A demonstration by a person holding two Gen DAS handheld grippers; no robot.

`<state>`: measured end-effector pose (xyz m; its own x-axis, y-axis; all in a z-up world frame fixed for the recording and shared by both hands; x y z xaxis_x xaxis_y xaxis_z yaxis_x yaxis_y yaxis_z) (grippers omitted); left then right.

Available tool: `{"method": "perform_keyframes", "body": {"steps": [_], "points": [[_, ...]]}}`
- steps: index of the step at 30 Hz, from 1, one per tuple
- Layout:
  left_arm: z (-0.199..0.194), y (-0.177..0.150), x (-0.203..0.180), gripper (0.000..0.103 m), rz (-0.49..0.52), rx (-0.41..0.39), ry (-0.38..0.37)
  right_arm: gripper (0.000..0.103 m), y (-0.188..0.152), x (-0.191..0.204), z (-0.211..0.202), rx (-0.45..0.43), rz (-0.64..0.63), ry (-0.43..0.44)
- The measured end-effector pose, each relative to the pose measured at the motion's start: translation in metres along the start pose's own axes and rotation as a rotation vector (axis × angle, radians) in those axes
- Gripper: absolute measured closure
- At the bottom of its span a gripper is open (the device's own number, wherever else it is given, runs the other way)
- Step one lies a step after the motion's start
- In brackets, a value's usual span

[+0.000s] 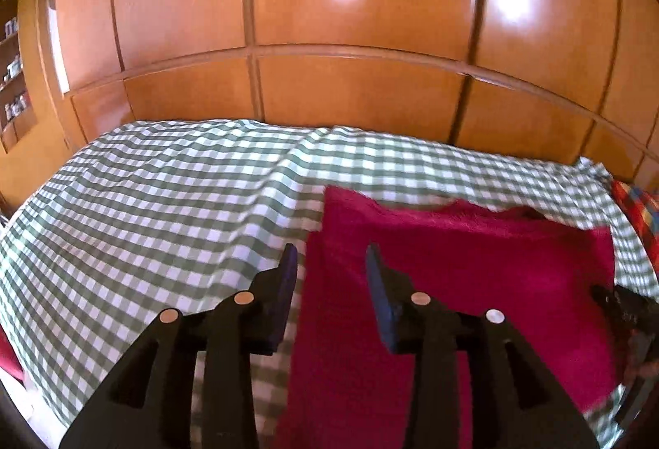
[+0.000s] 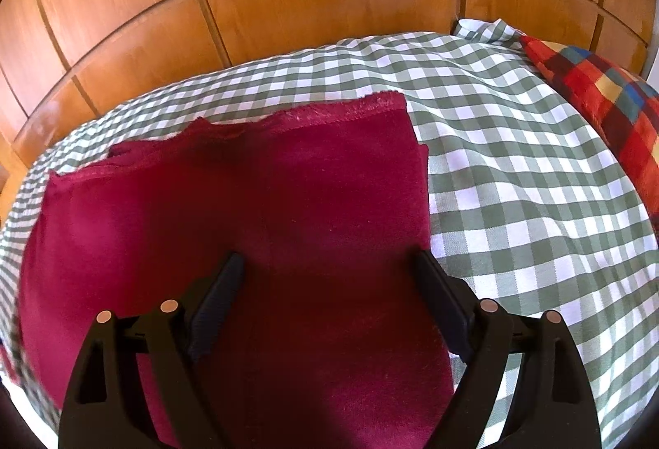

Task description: Fold small clothes

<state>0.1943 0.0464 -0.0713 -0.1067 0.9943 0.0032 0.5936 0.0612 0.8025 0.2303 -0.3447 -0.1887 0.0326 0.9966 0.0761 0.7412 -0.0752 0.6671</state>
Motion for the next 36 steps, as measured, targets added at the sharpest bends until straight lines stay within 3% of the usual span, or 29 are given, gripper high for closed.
{"method": "perform_keyframes", "body": {"steps": [7,12,17,20,28,31,36], "points": [[-0.011,-0.011,-0.010,0.066,0.028,-0.001,-0.027,0.040,0.022,0.025,-0.015,-0.030,-0.076,0.069],[-0.014,-0.017,-0.017,0.066,0.042,0.006,-0.030,0.041,0.039,0.025,0.011,0.012,-0.109,0.018],[-0.009,-0.025,-0.022,0.064,0.067,0.024,-0.028,0.041,0.047,0.003,0.056,0.090,-0.049,-0.060],[-0.003,-0.030,-0.022,0.064,0.073,0.041,-0.023,0.038,0.049,0.005,0.067,0.084,-0.060,-0.091],[-0.001,-0.036,-0.022,0.064,0.069,0.052,-0.021,0.037,0.051,0.004,0.058,0.067,-0.049,-0.058],[-0.001,-0.037,-0.021,0.060,0.068,0.050,-0.020,0.026,0.055,0.004,0.043,0.050,-0.012,-0.017],[-0.005,-0.040,-0.021,0.058,0.062,0.052,-0.018,0.025,0.051,-0.002,0.018,0.022,0.011,0.008]]}}
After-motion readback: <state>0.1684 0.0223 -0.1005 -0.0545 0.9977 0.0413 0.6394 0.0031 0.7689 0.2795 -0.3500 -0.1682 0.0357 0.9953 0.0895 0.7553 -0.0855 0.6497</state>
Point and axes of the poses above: each gripper's, at about its wrist camera, not at the fingertips, and z roughly the way its jaws point, x to its left, y to its top, the point moved 9 cm from there along z, roughly the way its jaws point, and after that the axes turned 5 degrees about -x, right-handed, at the moved point
